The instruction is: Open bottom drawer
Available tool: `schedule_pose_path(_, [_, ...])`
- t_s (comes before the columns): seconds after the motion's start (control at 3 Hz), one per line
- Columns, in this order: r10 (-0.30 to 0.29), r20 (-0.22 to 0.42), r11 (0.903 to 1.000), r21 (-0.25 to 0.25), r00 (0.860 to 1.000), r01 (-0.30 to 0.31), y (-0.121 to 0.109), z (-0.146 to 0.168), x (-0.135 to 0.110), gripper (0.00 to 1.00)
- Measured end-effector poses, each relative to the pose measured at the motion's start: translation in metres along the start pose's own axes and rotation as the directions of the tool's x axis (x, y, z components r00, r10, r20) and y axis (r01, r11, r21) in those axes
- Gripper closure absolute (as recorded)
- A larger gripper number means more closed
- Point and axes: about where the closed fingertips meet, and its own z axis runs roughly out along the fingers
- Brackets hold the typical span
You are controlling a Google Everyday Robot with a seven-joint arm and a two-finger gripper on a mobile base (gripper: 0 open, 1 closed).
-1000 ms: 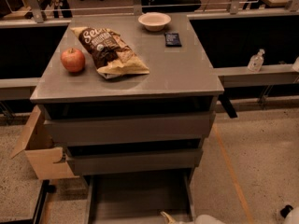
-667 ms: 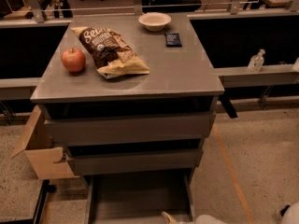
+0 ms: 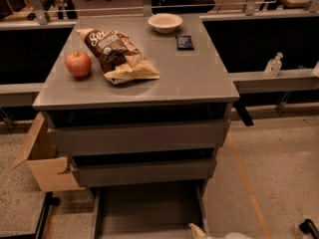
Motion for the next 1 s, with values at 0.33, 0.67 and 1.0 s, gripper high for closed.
schedule_pose_path(0.33, [-0.025, -0.024, 0.9972, 0.07, 0.999, 0.026, -0.014, -0.042, 0.009, 0.0])
schedule_pose_path(0.67, [-0.034, -0.018, 0.9885, 0.147, 0.999, 0.036, -0.029, -0.084, 0.028, 0.0])
schedule_pose_path(1.0, [-0.012, -0.017, 0.9854, 0.169, 1.0, 0.015, -0.026, -0.101, 0.043, 0.0])
